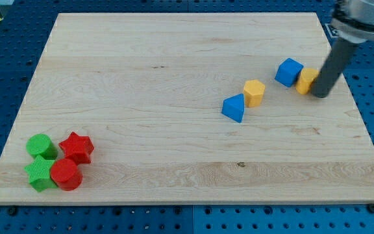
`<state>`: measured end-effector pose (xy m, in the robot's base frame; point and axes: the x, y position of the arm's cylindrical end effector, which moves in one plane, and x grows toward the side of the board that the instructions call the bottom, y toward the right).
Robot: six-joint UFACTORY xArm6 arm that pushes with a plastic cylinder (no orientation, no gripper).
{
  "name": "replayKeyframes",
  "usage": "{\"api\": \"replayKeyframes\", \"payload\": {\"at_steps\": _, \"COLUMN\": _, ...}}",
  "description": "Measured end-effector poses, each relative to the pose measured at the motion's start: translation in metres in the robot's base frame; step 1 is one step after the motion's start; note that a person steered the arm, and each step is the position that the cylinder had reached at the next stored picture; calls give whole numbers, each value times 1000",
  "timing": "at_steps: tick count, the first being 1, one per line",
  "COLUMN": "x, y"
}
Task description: Slide the yellow heart closer to the blue cube
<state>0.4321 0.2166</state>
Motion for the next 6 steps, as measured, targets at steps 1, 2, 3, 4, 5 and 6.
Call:
{"api": "replayKeyframes", "payload": {"at_steps": 1, "x": -5, "y": -35}}
{"api": "replayKeyframes", "payload": {"at_steps": 2, "x": -6, "y": -13}}
{"api": "replayKeyframes", "payload": {"at_steps": 3, "x": -5, "y": 37}}
{"api": "replayKeyframes", "payload": {"at_steps": 4, "x": 0, "y": 74}}
{"api": "replayKeyframes", "payload": {"at_steps": 5, "x": -7, "y": 79}}
{"api": "replayKeyframes", "payload": {"at_steps": 6, "x": -15, "y": 56}}
